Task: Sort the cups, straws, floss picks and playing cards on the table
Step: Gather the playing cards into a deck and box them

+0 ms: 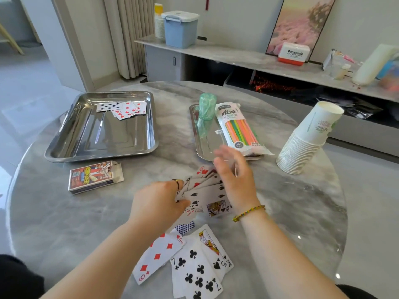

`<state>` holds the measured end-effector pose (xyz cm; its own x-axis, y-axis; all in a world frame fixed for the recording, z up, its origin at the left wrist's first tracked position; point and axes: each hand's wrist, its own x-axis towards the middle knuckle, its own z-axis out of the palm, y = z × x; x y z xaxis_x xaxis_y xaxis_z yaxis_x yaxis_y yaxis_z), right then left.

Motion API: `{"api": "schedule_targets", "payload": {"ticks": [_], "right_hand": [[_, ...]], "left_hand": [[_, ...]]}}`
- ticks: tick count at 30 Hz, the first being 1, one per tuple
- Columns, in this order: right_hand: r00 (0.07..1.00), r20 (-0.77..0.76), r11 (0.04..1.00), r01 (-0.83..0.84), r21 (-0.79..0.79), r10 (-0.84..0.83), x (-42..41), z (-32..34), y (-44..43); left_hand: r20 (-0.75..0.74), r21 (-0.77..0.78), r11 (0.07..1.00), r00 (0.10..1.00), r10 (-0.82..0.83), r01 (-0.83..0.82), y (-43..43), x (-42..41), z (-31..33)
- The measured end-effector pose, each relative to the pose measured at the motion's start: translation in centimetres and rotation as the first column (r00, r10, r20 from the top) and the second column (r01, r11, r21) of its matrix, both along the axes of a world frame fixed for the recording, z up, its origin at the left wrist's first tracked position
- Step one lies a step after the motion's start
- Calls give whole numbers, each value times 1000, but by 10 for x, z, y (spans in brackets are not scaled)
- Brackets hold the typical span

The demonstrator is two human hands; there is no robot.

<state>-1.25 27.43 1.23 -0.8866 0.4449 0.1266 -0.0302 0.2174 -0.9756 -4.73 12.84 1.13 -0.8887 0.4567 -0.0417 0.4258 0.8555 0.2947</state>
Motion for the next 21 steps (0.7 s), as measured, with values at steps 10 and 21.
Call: {"api": "schedule_targets", "payload": {"ticks": [10,21], "right_hand": [[927,61,875,370,-313,-370,-11,-27,-2],[958,93,846,285,-451,-273,-14,-19,0]], "left_hand": [[83,152,988,996,21,-34,15,8,-13],[320,597,759,945,74,-261,29,18,-29]]}}
